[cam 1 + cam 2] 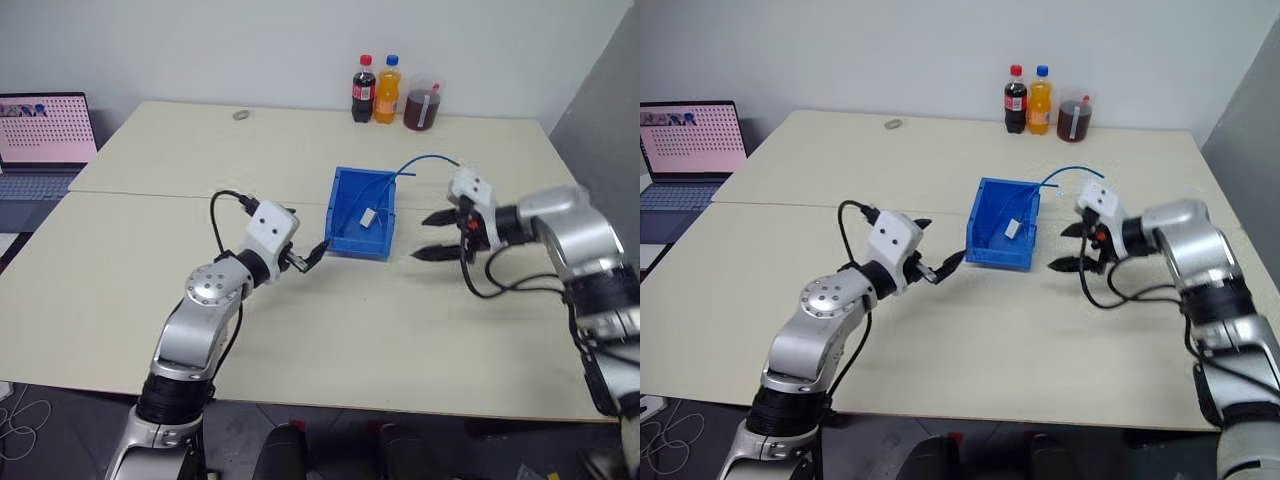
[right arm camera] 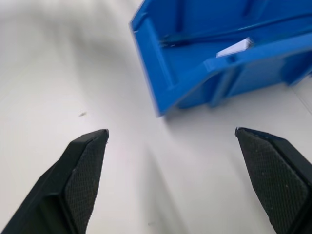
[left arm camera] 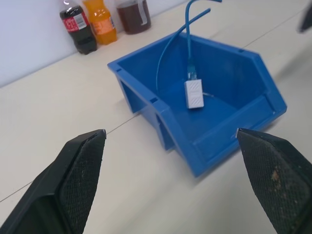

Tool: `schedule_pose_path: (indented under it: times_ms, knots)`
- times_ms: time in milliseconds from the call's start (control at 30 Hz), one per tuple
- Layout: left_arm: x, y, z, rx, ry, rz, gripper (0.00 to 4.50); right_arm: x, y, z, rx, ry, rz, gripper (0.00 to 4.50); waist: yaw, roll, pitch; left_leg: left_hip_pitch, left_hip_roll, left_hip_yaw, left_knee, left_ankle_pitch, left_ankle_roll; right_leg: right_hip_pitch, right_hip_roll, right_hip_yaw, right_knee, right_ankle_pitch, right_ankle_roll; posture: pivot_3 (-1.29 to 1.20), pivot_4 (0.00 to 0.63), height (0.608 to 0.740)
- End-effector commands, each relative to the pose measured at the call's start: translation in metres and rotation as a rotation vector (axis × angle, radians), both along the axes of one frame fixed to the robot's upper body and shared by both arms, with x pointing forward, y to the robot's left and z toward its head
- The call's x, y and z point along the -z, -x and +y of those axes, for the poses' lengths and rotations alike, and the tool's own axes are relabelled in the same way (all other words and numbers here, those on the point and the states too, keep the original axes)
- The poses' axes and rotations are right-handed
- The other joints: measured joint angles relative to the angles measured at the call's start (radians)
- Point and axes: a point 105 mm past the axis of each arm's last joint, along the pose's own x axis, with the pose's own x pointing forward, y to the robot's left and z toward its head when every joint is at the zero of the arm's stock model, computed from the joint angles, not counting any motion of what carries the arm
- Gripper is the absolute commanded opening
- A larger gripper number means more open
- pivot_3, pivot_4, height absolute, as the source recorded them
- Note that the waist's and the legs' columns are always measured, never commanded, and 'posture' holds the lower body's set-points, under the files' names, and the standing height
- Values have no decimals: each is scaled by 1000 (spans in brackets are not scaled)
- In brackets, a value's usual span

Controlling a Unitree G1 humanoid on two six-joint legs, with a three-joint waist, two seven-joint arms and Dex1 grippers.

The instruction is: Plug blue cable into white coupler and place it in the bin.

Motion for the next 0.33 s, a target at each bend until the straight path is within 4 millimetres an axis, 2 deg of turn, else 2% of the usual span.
schedule_pose_path:
  times_ms: [33, 167, 333]
  knots:
    - [-11, 0, 23, -92, -11, -64, 4500, -38, 21, 0, 43, -141, -162, 4421, -4, 0, 0, 0, 0, -1, 0, 0, 0, 1, 0, -1, 0, 0, 0, 0, 150, 740]
    - [-16, 1, 42, -136, 46, -57, 4500, -40, 41, -2, 109, -213, -193, 4421, -3, 0, 0, 1, 1, -2, 0, 0, 0, 2, 1, -2, 1, 0, 0, 0, 150, 740]
    - [-13, 4, 41, -87, 108, 6, 4500, -35, 42, -5, 177, -221, -195, 4421, -1, 0, 0, 2, 0, -2, 2, 0, 0, 4, 1, -1, 0, 1, 3, 0, 150, 740]
